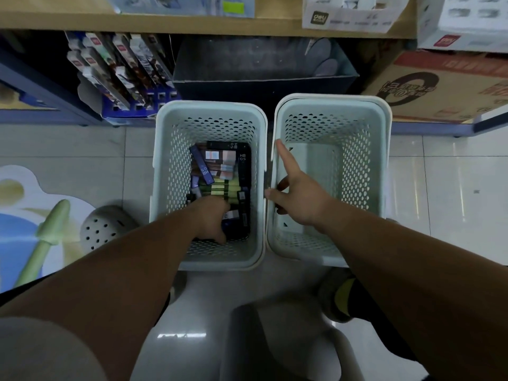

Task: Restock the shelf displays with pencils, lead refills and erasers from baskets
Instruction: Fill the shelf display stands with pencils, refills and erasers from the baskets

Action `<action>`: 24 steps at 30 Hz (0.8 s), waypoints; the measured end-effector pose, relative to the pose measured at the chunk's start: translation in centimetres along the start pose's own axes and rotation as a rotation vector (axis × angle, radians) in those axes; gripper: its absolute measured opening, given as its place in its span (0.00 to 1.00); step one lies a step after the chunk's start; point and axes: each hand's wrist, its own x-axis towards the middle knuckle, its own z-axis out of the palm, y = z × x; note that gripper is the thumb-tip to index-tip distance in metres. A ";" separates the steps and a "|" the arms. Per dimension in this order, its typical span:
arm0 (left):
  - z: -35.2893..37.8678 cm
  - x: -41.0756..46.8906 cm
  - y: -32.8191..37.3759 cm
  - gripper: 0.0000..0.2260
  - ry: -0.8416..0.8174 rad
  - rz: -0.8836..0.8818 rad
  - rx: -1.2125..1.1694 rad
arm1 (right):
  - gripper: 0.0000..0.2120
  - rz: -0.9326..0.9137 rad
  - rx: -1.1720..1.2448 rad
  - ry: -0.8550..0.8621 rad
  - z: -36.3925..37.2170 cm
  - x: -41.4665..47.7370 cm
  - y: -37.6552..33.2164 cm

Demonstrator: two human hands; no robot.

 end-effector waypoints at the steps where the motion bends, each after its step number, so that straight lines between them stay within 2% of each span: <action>1: 0.0 0.0 -0.1 0.17 -0.001 -0.003 -0.031 | 0.45 0.000 0.005 0.000 0.0 0.0 0.0; 9: 0.1 0.0 -1.0 0.16 0.059 -0.038 -0.289 | 0.45 0.002 0.026 -0.003 -0.4 -0.2 0.2; 18: -1.8 -0.2 -0.6 0.12 0.145 -0.141 -0.721 | 0.44 -0.007 0.042 -0.006 -1.1 -0.4 0.8; 19: -2.0 -0.3 -0.6 0.14 0.143 -0.149 -0.787 | 0.44 -0.007 0.041 -0.007 -1.2 -0.5 0.8; 22: -3.1 -1.1 -0.7 0.27 0.132 -0.160 -1.044 | 0.44 0.002 0.037 -0.007 -1.4 -0.7 0.7; 24: -3.9 -1.7 -0.6 0.25 0.113 -0.130 -1.216 | 0.44 0.013 0.033 -0.012 -1.6 -0.8 0.6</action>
